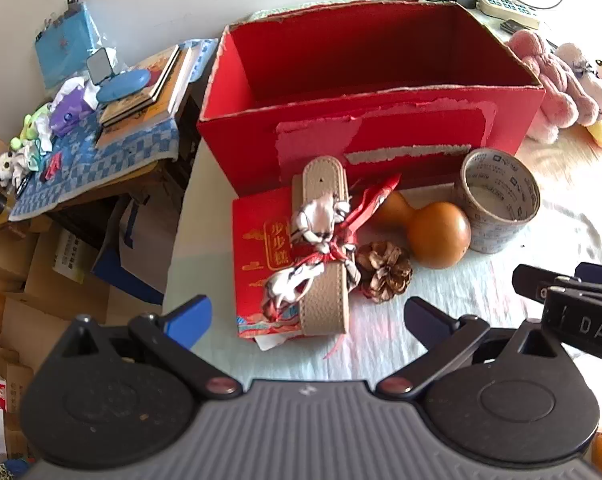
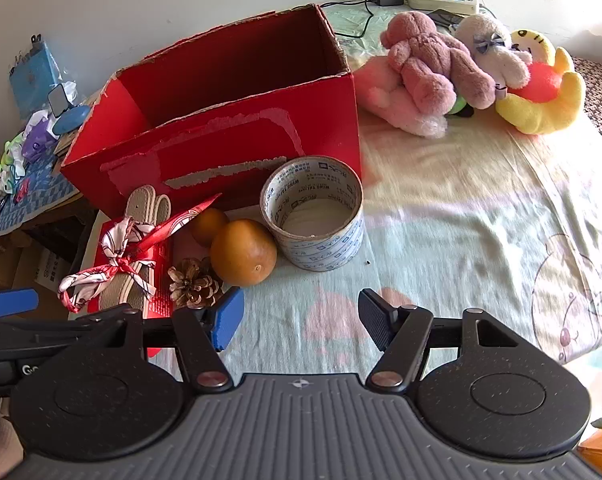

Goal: Organize objects
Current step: 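Move the right tool toward the roll of packing tape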

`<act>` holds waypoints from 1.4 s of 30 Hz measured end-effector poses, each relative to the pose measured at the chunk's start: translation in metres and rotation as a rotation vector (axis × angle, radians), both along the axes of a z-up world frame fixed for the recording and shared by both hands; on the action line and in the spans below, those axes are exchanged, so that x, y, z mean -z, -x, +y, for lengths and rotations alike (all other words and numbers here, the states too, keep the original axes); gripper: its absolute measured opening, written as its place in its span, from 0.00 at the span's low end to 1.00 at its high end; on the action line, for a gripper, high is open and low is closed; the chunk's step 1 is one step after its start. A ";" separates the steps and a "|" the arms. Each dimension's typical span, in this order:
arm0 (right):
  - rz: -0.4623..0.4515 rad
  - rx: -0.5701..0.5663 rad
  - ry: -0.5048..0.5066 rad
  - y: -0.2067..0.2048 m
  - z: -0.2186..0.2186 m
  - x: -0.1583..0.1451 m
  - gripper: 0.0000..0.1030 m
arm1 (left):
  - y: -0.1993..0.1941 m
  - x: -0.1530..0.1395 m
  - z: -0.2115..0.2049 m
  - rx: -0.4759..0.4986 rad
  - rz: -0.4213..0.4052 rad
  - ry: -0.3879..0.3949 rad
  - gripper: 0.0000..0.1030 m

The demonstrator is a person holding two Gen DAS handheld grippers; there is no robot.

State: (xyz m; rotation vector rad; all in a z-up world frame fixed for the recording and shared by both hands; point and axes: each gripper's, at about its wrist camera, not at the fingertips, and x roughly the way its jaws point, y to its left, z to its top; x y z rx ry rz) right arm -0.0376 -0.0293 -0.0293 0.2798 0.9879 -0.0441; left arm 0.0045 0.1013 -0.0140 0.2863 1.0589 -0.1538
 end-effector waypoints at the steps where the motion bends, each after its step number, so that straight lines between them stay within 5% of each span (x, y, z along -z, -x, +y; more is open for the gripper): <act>1: 0.001 0.005 0.001 0.001 0.000 0.000 0.65 | 0.000 0.001 0.001 0.004 0.005 0.001 0.99; 24: 0.017 0.056 -0.007 0.002 0.003 0.004 0.65 | 0.002 0.001 0.006 0.072 0.068 0.036 0.99; 42: -0.049 0.057 -0.032 -0.023 -0.033 -0.008 0.65 | -0.016 -0.036 -0.030 0.169 -0.002 0.083 0.98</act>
